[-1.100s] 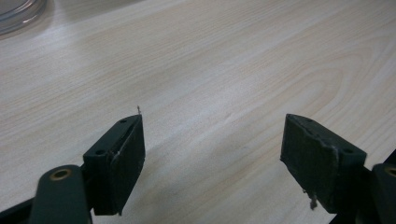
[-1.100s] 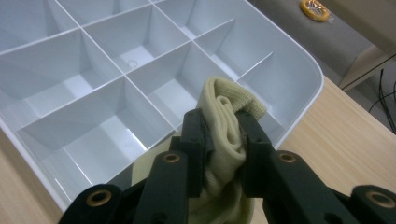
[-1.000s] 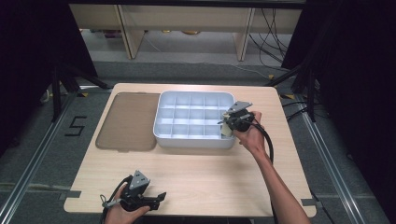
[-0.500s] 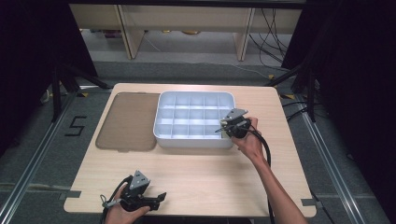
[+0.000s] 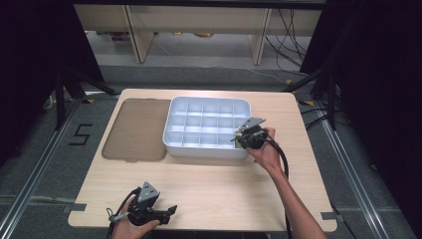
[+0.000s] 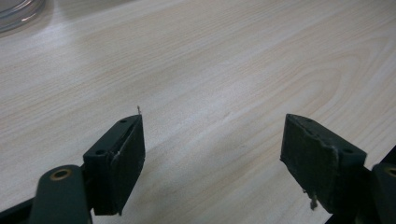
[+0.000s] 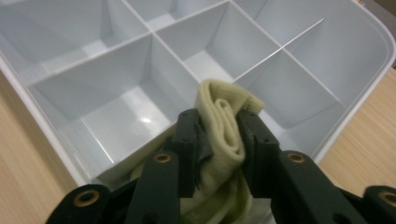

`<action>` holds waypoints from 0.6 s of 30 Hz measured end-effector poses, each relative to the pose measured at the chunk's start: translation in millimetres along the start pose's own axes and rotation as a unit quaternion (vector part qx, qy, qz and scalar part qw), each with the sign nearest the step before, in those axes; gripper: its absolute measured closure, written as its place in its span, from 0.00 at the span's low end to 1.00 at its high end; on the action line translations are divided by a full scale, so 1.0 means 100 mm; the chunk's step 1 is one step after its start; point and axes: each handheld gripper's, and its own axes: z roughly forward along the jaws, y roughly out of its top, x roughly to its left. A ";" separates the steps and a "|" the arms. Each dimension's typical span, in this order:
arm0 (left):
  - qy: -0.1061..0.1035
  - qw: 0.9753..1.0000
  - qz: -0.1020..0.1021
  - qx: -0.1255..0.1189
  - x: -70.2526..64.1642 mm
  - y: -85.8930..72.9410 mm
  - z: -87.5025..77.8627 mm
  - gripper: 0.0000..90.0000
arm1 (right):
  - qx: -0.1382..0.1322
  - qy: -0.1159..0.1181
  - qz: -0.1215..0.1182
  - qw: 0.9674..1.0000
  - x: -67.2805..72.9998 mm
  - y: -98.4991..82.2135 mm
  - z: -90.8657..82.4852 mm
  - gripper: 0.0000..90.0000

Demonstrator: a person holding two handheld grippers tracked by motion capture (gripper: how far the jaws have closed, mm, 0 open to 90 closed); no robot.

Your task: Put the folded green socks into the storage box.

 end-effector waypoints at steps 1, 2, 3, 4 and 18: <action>0.000 1.000 -0.003 -0.001 0.00 0.00 0.00 0.24 | -0.005 0.005 0.008 1.000 -0.02 0.01 -0.03 0.76; 0.000 1.000 -0.002 -0.001 0.00 0.00 0.00 0.24 | -0.015 0.011 0.024 1.000 -0.05 0.03 -0.08 0.74; 0.000 1.000 -0.003 -0.001 0.00 0.00 0.00 0.24 | -0.034 0.015 0.037 0.999 -0.08 0.07 -0.16 0.74; 0.000 1.000 -0.003 -0.001 0.00 0.00 0.00 0.24 | -0.034 0.015 0.037 0.999 -0.08 0.07 -0.16 0.74; 0.001 1.000 -0.003 0.001 0.01 0.00 0.00 0.24 | 0.028 0.036 0.057 0.997 -0.08 0.10 -0.04 0.94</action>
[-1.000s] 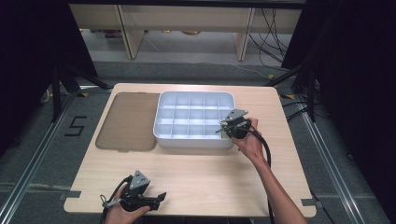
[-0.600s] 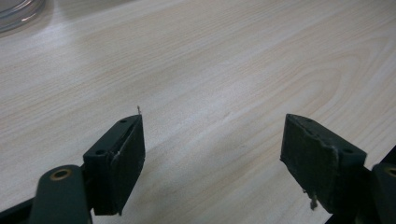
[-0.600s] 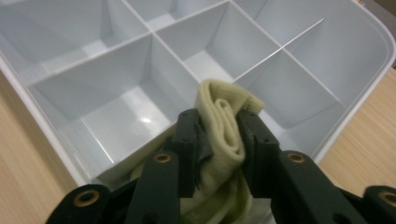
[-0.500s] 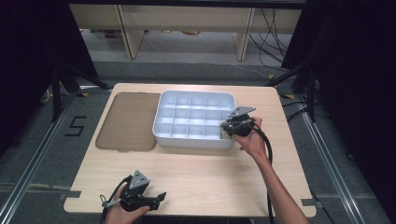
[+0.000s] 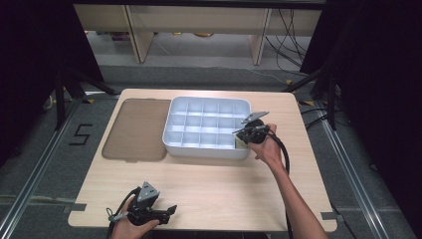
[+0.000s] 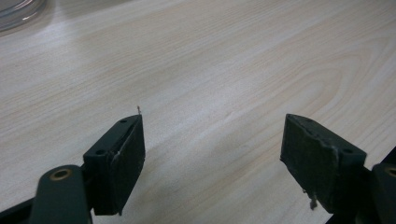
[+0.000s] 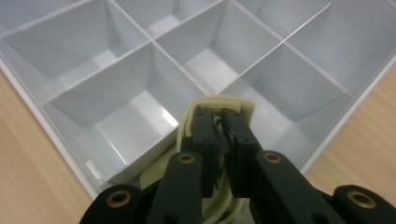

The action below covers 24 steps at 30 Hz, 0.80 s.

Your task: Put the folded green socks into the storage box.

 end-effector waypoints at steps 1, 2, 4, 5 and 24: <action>0.002 1.000 -0.010 -0.002 -0.01 0.00 0.00 0.24 | 0.009 0.001 0.002 1.000 0.01 0.00 0.05 0.95; 0.002 1.000 -0.010 -0.002 -0.01 0.00 0.00 0.24 | 0.009 0.001 0.002 1.000 0.01 0.00 0.05 0.95; -0.001 1.000 -0.002 0.000 0.00 0.00 0.00 0.24 | 0.030 0.003 -0.008 1.000 0.01 0.02 0.09 0.95; -0.002 1.000 0.002 -0.001 0.00 0.00 0.00 0.24 | 0.038 0.006 -0.012 0.999 0.02 0.02 0.10 0.95; 0.001 1.000 -0.006 -0.004 -0.01 0.00 -0.01 0.24 | 0.123 0.024 0.008 0.992 0.03 0.06 0.21 0.95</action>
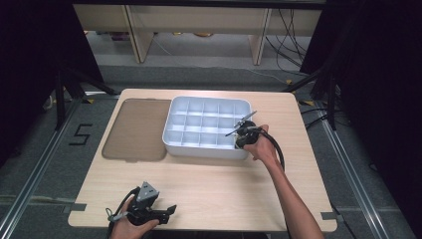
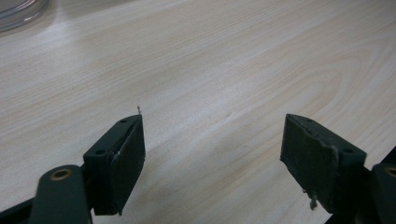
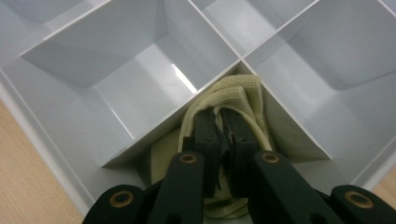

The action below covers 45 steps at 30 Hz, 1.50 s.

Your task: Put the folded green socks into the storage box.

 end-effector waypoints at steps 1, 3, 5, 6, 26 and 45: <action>-0.002 1.000 -0.002 0.000 0.00 0.00 0.00 0.24 | -0.005 0.004 -0.001 1.000 -0.01 0.00 0.00 0.95; -0.001 1.000 -0.002 -0.001 0.00 0.00 0.00 0.24 | -0.019 0.007 -0.008 1.000 -0.04 0.00 -0.02 0.94; -0.003 1.000 0.000 -0.002 0.01 0.00 0.00 0.24 | -0.032 0.014 0.021 0.999 -0.04 -0.01 -0.14 0.93; -0.004 1.000 0.001 -0.002 0.01 0.00 0.00 0.24 | -0.043 0.014 0.020 0.999 -0.05 -0.03 -0.19 0.92; -0.003 1.000 -0.001 -0.003 0.01 0.00 0.00 0.24 | -0.207 0.042 0.023 0.977 -0.05 -0.30 -0.69 0.77; 0.002 1.000 -0.010 -0.001 0.02 0.00 -0.02 0.24 | -0.249 0.060 0.039 0.966 0.13 -0.58 -0.75 0.65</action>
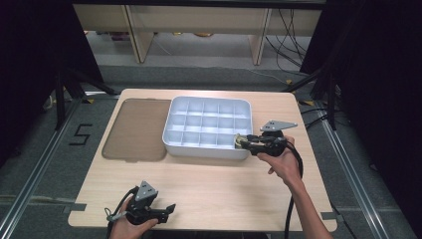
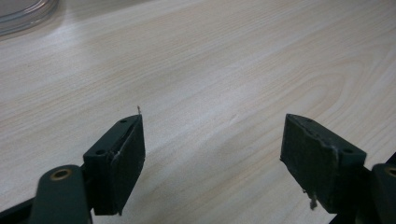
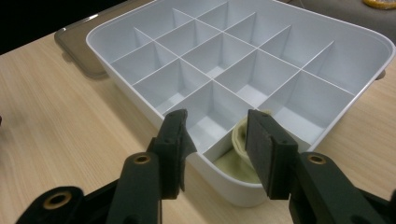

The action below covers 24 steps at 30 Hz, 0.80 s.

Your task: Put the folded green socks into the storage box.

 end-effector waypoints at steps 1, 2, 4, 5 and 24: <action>0.001 1.000 0.002 0.000 0.00 0.00 0.00 0.24 | 0.001 0.003 0.004 1.000 0.01 -0.01 0.00 0.64; 0.001 1.000 0.005 0.000 0.01 0.00 0.00 0.24 | -0.006 0.001 -0.001 1.000 0.00 -0.02 0.00 0.64; 0.000 1.000 0.001 -0.001 0.00 0.00 0.00 0.24 | -0.004 0.012 0.006 1.000 0.04 -0.06 -0.01 0.62; 0.000 1.000 0.001 -0.001 0.00 0.00 0.00 0.24 | -0.004 0.012 0.006 1.000 0.04 -0.06 -0.01 0.62; 0.003 1.000 0.004 -0.006 0.03 0.01 -0.02 0.24 | -0.019 0.015 0.013 1.000 0.13 -0.14 -0.12 0.54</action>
